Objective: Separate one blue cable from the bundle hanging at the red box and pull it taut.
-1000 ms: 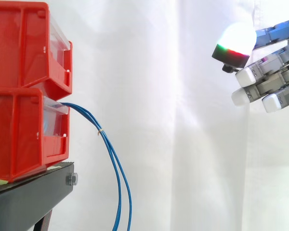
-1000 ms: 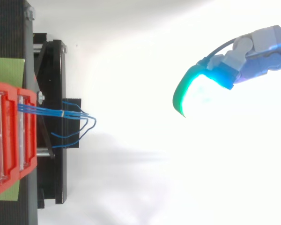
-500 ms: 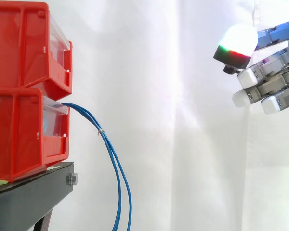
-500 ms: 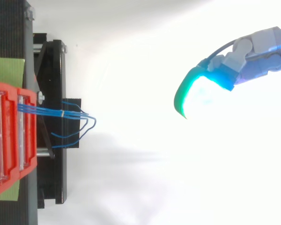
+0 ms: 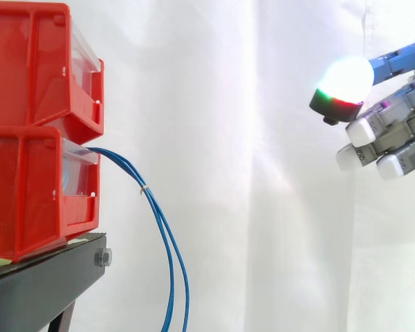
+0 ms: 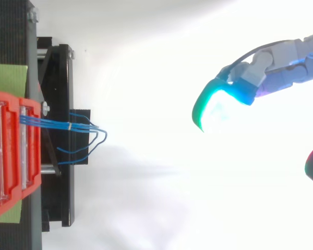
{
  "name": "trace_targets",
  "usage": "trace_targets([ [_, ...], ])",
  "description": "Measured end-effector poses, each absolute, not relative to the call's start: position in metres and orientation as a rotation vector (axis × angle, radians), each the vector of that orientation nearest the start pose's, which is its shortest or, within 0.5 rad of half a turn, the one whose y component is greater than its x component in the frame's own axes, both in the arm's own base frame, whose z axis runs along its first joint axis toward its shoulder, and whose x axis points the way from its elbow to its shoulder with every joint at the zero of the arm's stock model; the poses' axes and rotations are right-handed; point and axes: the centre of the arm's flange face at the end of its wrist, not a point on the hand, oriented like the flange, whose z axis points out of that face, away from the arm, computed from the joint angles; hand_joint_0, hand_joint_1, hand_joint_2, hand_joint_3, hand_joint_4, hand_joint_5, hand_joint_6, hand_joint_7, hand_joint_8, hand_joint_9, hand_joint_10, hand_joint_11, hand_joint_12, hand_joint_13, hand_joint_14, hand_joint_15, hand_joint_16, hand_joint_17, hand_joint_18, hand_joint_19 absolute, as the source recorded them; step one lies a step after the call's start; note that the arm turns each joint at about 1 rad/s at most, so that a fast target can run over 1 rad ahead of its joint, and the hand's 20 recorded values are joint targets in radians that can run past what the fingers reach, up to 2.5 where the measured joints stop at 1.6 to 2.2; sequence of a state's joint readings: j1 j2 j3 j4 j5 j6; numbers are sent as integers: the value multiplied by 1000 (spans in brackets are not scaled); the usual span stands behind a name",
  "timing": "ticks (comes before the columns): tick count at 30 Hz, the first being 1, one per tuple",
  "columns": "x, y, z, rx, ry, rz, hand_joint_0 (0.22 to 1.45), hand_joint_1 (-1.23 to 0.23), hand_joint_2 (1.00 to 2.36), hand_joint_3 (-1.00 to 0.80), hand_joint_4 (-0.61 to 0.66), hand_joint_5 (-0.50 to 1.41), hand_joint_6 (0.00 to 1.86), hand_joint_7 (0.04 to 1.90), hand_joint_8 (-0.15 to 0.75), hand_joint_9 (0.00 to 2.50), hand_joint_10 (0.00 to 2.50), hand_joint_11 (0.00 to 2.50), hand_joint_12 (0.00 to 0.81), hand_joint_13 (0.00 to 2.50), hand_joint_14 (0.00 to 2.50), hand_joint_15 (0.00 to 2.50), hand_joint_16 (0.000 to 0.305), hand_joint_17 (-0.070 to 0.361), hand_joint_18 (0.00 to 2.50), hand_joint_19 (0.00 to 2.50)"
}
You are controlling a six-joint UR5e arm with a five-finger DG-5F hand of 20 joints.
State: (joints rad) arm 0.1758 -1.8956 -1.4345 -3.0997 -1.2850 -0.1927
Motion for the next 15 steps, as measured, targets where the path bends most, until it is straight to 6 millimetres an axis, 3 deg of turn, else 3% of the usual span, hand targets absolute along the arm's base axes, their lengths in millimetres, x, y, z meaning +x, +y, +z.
trace_targets([
  [15, 643, -56, 346, 1203, 1274, 856, 552, -625, 1000, -500, 238, -223, 503, 790, 271, 475, 5, 149, 270, 229, 0, 0, 37, 82, 256, 105],
])
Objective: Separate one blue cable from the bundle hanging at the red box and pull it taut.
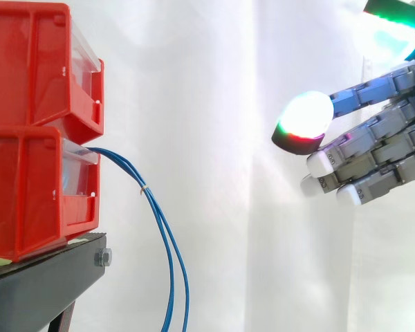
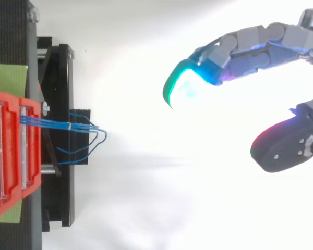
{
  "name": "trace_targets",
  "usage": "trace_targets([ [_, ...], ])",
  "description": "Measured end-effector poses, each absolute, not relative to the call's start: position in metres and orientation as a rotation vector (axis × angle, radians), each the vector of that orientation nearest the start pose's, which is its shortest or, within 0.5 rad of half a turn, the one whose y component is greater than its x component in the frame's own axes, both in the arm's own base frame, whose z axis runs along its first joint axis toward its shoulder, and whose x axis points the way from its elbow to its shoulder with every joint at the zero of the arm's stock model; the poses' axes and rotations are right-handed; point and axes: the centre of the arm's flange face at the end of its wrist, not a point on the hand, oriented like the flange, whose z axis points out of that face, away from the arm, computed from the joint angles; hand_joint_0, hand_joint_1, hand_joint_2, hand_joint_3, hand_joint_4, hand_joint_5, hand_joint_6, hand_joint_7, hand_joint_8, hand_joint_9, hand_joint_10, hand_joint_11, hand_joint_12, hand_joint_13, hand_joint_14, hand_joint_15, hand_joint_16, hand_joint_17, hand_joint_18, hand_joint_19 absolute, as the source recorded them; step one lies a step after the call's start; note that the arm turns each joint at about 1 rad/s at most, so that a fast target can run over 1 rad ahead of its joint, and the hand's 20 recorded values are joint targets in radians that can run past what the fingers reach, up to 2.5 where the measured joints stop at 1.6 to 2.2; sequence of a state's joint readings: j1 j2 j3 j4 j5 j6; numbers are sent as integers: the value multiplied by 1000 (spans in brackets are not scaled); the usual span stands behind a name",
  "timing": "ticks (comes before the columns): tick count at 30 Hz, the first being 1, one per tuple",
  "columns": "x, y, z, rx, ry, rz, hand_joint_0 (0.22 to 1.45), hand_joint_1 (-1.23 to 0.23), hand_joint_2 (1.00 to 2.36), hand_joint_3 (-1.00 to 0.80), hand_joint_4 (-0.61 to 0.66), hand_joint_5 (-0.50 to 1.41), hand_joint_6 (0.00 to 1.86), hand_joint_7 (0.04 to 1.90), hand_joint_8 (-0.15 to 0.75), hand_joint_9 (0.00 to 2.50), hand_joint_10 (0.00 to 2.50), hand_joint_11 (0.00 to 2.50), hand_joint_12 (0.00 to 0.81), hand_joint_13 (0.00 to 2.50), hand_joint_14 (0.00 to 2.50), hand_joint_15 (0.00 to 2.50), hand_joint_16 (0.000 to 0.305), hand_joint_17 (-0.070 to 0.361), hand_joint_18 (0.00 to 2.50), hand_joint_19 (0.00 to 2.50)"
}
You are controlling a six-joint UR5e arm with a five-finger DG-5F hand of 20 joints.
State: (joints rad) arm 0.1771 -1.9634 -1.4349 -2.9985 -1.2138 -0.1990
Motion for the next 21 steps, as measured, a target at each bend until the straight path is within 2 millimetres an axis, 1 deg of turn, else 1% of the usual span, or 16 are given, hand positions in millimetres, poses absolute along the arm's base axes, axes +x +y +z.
trace_targets([
  [4, 651, -56, 338, 1191, 1248, 843, 552, -610, 1000, -500, 249, -223, 502, 784, 271, 479, 5, 151, 270, 230, 0, 0, 37, 82, 256, 98],
  [10, 662, -55, 319, 1186, 1233, 830, 553, -601, 1000, -500, 260, -222, 502, 784, 273, 490, 5, 150, 269, 236, 0, 0, 36, 82, 257, 99],
  [17, 675, -56, 287, 1191, 1212, 801, 556, -590, 1000, -500, 262, -221, 502, 783, 276, 506, 6, 168, 268, 255, 0, 0, 36, 81, 266, 106],
  [21, 681, -57, 276, 1181, 1195, 771, 557, -587, 1000, -500, 264, -220, 502, 786, 274, 514, 6, 177, 268, 264, 0, 0, 36, 81, 276, 111],
])
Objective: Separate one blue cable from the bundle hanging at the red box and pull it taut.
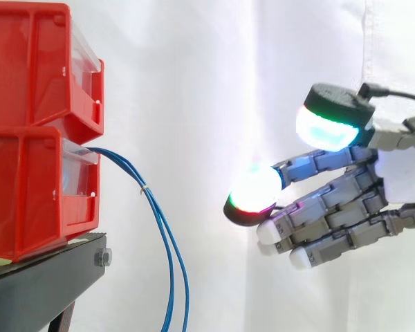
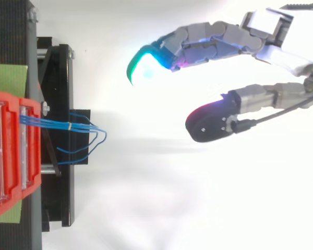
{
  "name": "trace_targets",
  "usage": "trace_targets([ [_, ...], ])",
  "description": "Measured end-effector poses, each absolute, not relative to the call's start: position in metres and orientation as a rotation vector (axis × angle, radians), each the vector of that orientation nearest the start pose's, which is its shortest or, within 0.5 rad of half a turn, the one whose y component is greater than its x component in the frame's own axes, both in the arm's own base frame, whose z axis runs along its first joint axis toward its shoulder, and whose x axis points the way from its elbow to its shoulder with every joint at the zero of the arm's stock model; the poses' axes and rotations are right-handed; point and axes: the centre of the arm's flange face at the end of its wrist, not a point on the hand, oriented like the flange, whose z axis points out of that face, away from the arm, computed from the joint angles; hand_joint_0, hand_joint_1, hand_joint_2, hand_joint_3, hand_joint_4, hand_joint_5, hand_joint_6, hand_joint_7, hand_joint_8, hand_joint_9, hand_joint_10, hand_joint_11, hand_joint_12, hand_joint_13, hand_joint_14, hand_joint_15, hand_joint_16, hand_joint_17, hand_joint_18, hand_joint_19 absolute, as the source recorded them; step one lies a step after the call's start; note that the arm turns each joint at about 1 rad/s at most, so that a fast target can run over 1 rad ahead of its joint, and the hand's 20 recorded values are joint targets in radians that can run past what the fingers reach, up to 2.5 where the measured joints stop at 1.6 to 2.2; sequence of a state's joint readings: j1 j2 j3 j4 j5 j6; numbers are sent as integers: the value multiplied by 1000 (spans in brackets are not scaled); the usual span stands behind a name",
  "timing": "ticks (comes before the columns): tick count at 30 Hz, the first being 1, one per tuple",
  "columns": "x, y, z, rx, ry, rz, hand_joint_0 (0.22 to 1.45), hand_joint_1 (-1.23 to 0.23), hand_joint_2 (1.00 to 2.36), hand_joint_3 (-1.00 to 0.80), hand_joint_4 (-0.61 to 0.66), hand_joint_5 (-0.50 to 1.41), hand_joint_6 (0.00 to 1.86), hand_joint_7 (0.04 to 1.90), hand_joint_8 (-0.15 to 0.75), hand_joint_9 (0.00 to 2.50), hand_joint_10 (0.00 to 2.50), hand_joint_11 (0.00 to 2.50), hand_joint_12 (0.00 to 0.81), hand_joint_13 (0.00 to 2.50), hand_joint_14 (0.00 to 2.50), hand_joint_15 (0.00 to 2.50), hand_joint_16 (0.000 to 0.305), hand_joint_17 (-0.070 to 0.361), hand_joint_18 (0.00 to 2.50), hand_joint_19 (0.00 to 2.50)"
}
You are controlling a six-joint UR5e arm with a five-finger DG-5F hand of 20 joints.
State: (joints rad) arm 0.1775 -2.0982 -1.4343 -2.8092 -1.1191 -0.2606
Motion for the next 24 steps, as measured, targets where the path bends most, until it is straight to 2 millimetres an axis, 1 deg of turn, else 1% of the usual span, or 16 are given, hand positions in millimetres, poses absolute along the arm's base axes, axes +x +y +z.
trace_targets([
  [7, 684, -60, 273, 1147, 1189, 712, 559, -577, 1000, -500, 266, -215, 502, 785, 277, 553, 6, 191, 265, 308, 0, 0, 35, 80, 309, 127],
  [11, 689, -59, 276, 1101, 1164, 694, 561, -574, 1000, -500, 269, -213, 502, 787, 277, 561, 7, 198, 264, 316, 0, 0, 35, 79, 313, 127],
  [14, 693, -58, 272, 1075, 1161, 675, 562, -572, 1000, -500, 268, -213, 502, 788, 278, 564, 7, 207, 265, 326, 0, 0, 35, 79, 316, 126],
  [24, 714, -54, 223, 1050, 1129, 693, 564, -566, 1000, -500, 272, -209, 502, 787, 281, 582, 8, 218, 264, 363, 0, 9, 34, 78, 345, 135],
])
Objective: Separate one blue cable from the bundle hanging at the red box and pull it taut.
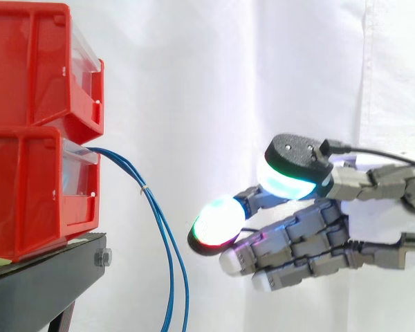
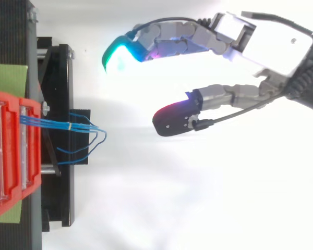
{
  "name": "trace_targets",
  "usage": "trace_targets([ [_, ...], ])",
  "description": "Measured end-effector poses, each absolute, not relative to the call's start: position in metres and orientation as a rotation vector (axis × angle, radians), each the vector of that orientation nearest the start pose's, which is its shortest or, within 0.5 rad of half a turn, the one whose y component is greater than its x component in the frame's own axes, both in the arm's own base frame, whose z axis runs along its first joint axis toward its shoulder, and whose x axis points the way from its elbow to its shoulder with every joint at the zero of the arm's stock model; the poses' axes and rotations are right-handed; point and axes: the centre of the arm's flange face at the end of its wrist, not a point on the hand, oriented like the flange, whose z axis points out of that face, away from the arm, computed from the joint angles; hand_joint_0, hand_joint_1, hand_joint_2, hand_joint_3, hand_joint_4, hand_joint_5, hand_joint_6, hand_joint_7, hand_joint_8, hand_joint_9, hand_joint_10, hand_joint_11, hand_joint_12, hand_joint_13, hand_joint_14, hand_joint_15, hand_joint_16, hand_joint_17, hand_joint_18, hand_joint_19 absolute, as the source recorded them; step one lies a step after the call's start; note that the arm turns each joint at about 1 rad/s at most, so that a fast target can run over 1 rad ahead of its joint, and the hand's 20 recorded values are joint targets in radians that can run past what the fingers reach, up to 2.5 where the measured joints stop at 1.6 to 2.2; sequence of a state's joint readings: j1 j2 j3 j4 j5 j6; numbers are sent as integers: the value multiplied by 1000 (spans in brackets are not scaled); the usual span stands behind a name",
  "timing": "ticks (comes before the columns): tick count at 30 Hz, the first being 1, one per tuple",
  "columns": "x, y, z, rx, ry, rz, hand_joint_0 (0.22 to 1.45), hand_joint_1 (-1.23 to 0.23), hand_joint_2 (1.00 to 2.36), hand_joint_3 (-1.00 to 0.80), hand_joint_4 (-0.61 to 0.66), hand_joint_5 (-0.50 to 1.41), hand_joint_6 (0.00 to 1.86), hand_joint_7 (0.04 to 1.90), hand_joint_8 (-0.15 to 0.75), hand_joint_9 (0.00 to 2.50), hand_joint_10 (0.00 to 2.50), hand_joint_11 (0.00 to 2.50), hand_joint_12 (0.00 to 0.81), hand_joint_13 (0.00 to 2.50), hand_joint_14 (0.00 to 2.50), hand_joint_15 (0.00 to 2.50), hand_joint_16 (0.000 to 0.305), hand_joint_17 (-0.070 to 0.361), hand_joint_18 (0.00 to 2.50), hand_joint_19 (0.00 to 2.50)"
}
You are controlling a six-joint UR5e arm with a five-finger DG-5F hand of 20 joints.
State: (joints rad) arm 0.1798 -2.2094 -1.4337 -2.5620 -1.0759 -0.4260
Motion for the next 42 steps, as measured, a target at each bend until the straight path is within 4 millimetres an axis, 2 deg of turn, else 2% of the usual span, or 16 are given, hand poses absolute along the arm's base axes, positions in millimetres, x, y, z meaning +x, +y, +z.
trace_targets([
  [4, 718, -52, 212, 1051, 1112, 710, 565, -565, 1000, -500, 271, -209, 503, 786, 281, 585, 7, 219, 265, 368, 0, 18, 34, 78, 348, 139],
  [16, 726, -43, 205, 1038, 1097, 741, 565, -559, 1000, -500, 270, -207, 502, 793, 281, 589, 8, 229, 265, 375, 0, 23, 35, 78, 357, 152],
  [22, 754, -41, 186, 1056, 1101, 795, 565, -558, 1000, -500, 270, -206, 502, 790, 282, 589, 8, 229, 266, 379, 1, 27, 35, 78, 359, 152],
  [26, 767, -34, 186, 1071, 1119, 828, 565, -556, 1000, -500, 271, -205, 502, 794, 282, 591, 10, 228, 266, 382, 0, 28, 35, 78, 360, 159],
  [34, 769, -32, 185, 1096, 1123, 859, 564, -553, 1000, -500, 272, -203, 502, 803, 282, 591, 8, 234, 268, 389, 1, 33, 35, 79, 363, 160],
  [42, 770, -28, 186, 1085, 1141, 889, 573, -551, 1000, -500, 302, -169, 503, 945, 284, 611, 8, 244, 269, 407, 1, 48, 35, 78, 376, 168],
])
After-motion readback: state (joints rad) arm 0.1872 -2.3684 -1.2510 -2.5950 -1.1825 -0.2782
